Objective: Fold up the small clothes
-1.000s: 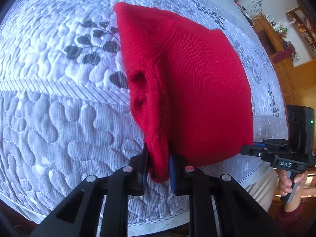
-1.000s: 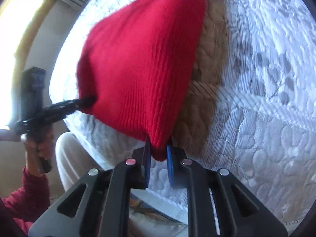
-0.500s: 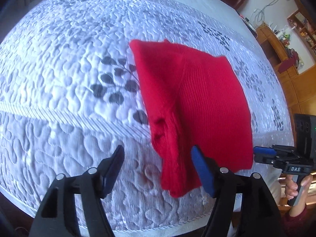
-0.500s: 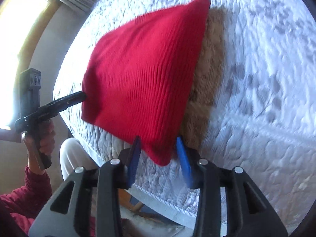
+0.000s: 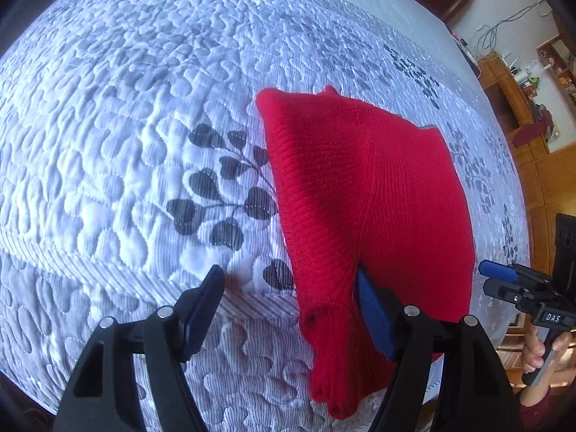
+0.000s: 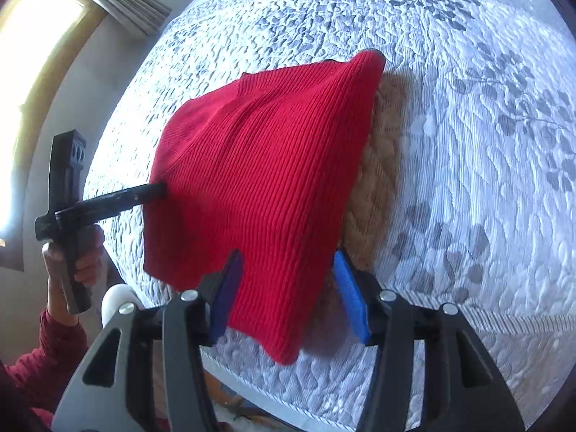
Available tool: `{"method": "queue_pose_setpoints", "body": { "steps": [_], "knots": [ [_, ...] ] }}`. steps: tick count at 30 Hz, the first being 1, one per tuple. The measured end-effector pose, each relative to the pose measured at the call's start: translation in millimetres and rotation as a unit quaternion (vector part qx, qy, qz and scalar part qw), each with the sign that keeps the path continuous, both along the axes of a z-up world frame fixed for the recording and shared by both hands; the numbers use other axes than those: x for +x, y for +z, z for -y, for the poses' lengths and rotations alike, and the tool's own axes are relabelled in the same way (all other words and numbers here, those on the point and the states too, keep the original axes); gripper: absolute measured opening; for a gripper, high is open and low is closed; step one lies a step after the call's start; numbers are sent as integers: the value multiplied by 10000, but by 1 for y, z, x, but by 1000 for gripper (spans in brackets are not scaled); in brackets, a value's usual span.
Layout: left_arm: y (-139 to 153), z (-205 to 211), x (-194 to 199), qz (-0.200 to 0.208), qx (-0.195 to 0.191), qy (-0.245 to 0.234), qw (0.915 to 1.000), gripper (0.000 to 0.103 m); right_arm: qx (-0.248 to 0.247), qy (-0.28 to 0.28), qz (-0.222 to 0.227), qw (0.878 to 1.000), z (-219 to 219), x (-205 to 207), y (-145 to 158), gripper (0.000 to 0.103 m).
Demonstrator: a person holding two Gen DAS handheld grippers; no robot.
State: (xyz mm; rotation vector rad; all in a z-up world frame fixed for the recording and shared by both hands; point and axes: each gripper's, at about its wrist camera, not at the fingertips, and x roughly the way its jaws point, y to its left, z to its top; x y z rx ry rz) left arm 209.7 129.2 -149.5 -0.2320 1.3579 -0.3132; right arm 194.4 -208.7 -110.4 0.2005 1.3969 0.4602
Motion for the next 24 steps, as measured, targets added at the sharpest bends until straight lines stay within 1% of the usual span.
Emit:
{"method": "queue_pose_setpoints", "body": {
  "steps": [3,5,6,7,9,11,14,15,16,18,20,22,24],
  "knots": [
    [-3,3,7,-14,66,-2,10000,76,-154,-57,10,9999,-2,6,-5,54],
    [-6,8,12,-49,127,15,9999,79,-225,-118,-5,9997,-4,11,-9,58],
    [-8,10,15,-79,221,11,9997,80,-285,-147,-2,9995,-4,13,-11,60],
    [-9,13,17,-108,343,13,9994,83,-341,-170,-4,9993,-5,15,-13,61],
    [-10,17,19,-111,505,21,9987,87,-331,-179,-40,9993,-5,18,-17,61],
    [-12,18,21,-119,543,51,9984,90,-276,-184,-88,9994,-6,19,-20,63],
    [-17,22,25,-119,419,74,9990,92,-286,-181,-130,9993,-9,22,-26,65],
    [-18,23,26,-124,326,54,9994,92,-273,-189,-147,9993,-9,23,-28,65],
    [-18,26,29,-149,212,25,9997,92,-262,-200,-171,9993,-10,24,-30,66],
    [-21,30,30,-270,-157,-143,9994,92,-233,-201,-208,9993,-11,26,-34,66],
    [-24,34,30,-278,-84,-244,9993,94,-220,-171,-212,9994,-12,26,-35,66],
    [-29,36,33,-331,-143,-244,9991,96,-208,-154,-226,9994,-13,28,-36,66],
    [-29,35,35,-355,-197,-179,9990,96,-195,-148,-257,9994,-14,31,-39,66]
  ]
}}
